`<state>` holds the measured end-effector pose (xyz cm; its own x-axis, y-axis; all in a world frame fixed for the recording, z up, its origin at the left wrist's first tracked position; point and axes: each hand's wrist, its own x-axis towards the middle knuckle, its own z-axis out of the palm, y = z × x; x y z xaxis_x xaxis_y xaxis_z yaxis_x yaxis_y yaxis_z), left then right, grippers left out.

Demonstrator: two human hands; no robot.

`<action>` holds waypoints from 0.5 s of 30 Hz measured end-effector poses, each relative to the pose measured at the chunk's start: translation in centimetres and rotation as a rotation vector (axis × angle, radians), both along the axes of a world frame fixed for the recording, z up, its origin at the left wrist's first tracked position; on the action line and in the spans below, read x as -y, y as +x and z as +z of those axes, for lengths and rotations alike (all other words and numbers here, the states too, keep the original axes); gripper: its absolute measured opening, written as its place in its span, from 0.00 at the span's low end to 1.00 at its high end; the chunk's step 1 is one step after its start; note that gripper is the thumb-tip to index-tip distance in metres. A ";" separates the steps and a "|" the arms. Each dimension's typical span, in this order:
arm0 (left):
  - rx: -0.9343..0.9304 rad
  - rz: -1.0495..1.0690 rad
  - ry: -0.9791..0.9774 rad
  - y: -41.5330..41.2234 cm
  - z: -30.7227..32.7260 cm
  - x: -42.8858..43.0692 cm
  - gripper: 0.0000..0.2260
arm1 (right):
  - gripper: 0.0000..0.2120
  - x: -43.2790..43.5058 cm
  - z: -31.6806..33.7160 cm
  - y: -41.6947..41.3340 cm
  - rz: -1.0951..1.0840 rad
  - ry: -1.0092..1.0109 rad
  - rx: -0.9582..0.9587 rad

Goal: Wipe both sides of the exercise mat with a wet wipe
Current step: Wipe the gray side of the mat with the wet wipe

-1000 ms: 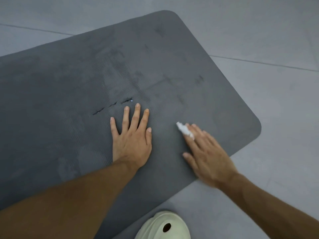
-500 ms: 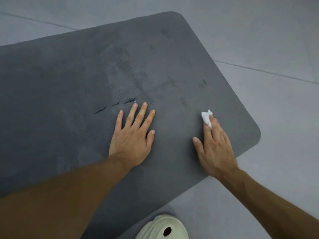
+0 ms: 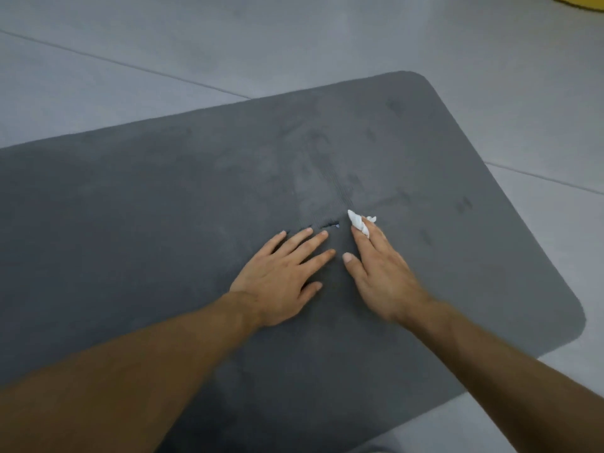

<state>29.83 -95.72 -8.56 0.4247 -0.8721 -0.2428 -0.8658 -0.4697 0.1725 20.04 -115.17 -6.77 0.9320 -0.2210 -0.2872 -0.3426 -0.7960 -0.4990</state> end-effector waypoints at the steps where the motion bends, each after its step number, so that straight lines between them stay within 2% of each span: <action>1: 0.000 0.026 0.019 0.7 0.4 -0.9 0.27 | 0.31 -0.5 0.5 1.4 -0.001 0.077 -0.014; 4: -0.038 0.167 0.048 2.6 1.4 -2.3 0.27 | 0.26 -1.8 2.2 5.1 -0.047 0.208 -0.017; 6: -0.076 0.295 0.000 4.4 2.6 -2.8 0.27 | 0.23 -3.1 3.8 7.7 -0.074 0.256 0.043; 11: -0.055 0.420 -0.280 8.0 8.1 -2.3 0.24 | 0.19 -6.1 8.3 12.5 -0.173 0.435 0.237; 15: -0.227 0.627 -0.494 9.4 12.5 -0.8 0.14 | 0.16 -7.2 11.5 14.3 -0.323 0.655 0.369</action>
